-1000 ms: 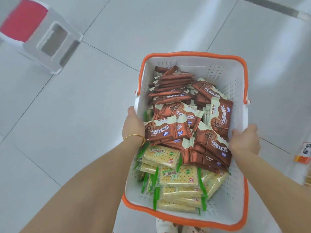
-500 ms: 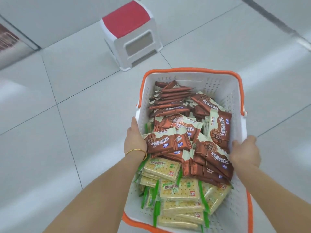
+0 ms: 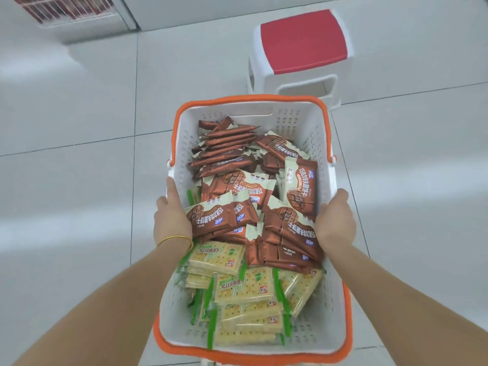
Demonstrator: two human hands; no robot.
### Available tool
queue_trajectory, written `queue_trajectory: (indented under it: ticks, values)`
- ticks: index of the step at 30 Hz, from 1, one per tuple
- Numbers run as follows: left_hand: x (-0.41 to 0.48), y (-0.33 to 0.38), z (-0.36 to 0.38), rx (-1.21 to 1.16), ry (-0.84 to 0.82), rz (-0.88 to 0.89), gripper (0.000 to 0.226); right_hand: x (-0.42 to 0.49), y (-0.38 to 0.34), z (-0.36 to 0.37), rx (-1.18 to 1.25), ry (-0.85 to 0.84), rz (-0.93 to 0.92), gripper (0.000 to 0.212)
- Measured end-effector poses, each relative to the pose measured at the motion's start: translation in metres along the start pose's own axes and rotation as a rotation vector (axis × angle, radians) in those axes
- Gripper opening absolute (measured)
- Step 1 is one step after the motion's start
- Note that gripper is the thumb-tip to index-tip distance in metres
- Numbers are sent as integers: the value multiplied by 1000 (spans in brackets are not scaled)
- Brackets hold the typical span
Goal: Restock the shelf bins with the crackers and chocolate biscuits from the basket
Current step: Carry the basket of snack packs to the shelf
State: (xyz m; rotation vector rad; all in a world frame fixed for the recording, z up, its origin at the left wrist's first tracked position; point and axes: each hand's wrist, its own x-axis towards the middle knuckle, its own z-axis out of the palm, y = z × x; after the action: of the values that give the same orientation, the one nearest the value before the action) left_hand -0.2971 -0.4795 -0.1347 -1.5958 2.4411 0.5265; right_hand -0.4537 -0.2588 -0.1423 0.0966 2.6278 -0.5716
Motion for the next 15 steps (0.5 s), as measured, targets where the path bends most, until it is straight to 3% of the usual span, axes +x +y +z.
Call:
queue_trajectory:
  ticks: [9, 15]
  values:
    - [140, -19, -55, -40, 21, -152, 83, 67, -167, 46, -108, -34, -155, 21]
    - [228, -8, -84, -11, 41, -181, 80, 95, -246, 63, -106, -41, -113, 21]
